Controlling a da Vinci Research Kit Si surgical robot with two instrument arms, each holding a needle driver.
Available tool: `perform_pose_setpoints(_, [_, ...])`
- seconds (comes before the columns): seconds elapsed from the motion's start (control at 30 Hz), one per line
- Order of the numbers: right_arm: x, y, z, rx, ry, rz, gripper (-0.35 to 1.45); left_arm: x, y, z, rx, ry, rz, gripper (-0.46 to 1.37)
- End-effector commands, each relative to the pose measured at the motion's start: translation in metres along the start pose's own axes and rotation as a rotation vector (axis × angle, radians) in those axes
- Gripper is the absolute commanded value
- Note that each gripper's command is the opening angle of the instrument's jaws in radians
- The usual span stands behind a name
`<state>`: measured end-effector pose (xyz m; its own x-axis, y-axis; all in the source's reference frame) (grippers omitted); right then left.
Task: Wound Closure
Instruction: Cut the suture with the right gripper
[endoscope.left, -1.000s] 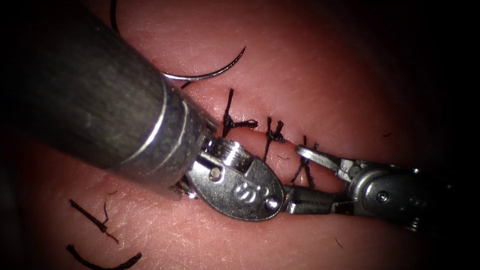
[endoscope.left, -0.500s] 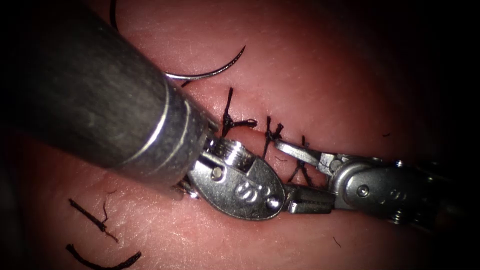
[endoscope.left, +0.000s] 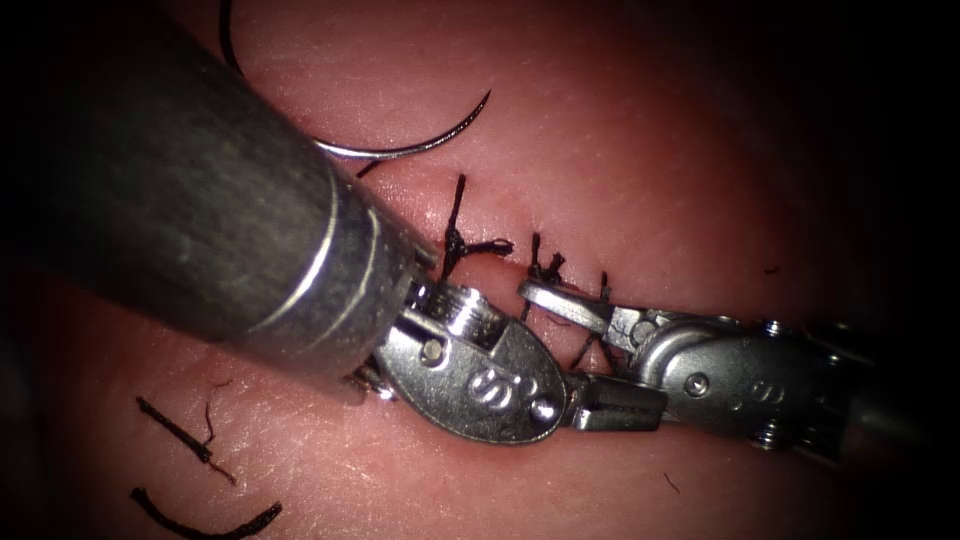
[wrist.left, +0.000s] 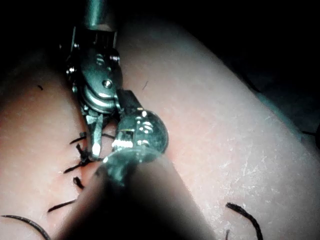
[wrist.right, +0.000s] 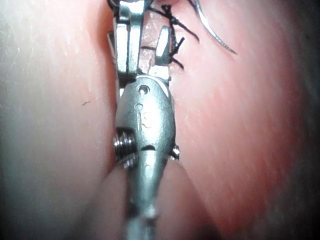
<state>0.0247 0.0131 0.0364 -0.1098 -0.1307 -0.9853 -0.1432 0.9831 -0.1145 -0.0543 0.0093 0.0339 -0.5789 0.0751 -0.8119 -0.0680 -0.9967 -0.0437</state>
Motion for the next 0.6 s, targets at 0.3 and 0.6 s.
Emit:
perform_pose_setpoints(0.3, [-0.0005,-0.0002,0.0000,-0.018,-0.023,0.006,-0.35,0.0000,0.0000,0.0001,-0.006,-0.001,0.000,-0.35])
perform_pose_setpoints(0.6, [-0.0003,-0.0005,-0.0002,-0.015,-0.020,0.010,-0.35,0.0000,0.0000,0.0001,-0.006,-0.001,0.001,-0.35])
